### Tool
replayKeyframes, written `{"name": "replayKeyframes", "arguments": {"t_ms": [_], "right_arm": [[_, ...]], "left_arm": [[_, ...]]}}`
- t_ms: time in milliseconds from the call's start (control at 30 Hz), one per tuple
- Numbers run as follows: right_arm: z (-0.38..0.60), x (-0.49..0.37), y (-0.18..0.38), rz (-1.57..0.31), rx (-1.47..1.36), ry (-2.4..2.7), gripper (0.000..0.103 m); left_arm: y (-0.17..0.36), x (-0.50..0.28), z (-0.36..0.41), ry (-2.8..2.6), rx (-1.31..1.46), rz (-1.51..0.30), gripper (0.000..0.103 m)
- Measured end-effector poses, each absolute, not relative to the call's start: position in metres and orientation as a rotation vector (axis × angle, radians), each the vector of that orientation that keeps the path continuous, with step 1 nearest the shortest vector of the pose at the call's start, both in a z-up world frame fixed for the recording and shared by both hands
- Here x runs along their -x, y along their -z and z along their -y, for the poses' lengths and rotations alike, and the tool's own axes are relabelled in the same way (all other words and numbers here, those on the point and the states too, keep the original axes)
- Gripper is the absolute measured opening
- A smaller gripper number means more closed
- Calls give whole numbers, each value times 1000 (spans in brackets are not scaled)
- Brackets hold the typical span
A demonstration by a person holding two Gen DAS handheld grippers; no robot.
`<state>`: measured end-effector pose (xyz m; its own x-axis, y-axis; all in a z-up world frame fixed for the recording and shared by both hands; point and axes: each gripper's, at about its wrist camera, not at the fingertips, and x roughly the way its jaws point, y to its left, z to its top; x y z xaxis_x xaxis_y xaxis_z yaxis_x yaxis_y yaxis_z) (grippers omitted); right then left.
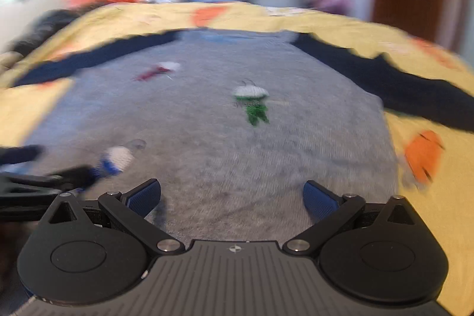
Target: Fold small clothes
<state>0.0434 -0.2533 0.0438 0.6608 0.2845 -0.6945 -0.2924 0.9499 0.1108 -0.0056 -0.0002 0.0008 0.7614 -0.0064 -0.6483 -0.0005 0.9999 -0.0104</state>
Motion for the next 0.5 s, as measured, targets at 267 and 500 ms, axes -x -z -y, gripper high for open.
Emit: {"name": "replayKeyframes", "arguments": {"t_ms": [267, 500], "right_arm": [[531, -67, -92, -447, -710, -48, 102], [665, -86, -37, -373, -1159, 129, 102]], "left_arm": [[0, 4, 0, -5, 10, -705, 103], [0, 2, 0, -9, 9, -706, 103]]}}
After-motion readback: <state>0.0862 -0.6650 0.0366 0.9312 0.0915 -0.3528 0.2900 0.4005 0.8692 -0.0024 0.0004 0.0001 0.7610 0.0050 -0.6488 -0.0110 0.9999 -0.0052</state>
